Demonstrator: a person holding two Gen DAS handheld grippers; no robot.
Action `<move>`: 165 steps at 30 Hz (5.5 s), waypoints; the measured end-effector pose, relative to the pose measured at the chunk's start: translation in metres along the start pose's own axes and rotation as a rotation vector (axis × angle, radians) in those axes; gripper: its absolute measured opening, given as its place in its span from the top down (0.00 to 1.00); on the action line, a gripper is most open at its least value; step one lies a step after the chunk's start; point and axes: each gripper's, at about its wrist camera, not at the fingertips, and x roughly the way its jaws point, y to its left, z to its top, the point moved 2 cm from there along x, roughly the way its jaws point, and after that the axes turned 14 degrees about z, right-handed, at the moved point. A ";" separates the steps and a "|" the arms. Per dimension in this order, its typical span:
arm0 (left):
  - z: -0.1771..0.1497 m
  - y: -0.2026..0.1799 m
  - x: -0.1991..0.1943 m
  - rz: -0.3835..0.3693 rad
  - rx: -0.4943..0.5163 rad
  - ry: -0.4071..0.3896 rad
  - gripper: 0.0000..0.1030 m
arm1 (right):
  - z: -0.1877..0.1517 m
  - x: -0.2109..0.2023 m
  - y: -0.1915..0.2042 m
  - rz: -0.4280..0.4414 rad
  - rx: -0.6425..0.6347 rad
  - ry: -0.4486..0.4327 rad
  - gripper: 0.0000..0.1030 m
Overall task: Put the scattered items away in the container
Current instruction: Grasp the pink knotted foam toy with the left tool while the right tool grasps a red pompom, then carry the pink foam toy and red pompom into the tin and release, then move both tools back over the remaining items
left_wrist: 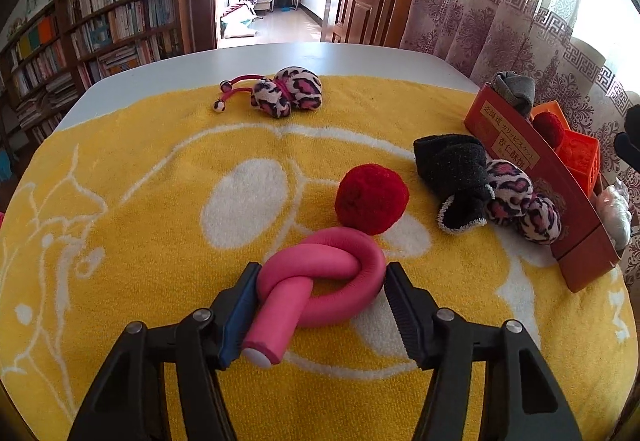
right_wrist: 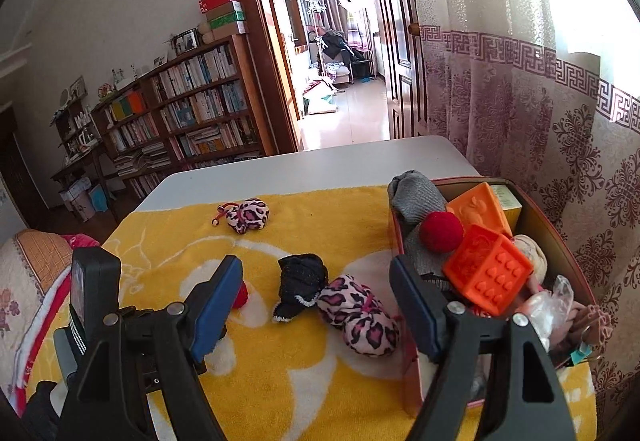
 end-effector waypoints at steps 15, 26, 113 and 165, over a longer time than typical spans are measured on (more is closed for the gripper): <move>0.006 0.057 -0.024 0.095 -0.218 -0.063 0.38 | -0.020 0.078 0.028 0.094 0.007 0.207 0.23; 0.004 0.072 -0.017 0.151 -0.269 -0.043 0.39 | -0.028 0.128 0.049 0.097 -0.043 0.293 0.25; 0.036 -0.180 -0.087 -0.134 0.192 -0.142 0.39 | -0.029 -0.109 -0.167 -0.329 0.308 -0.284 0.28; 0.026 0.014 -0.040 0.019 -0.175 -0.045 0.35 | -0.014 -0.100 -0.104 -0.201 0.133 -0.245 0.28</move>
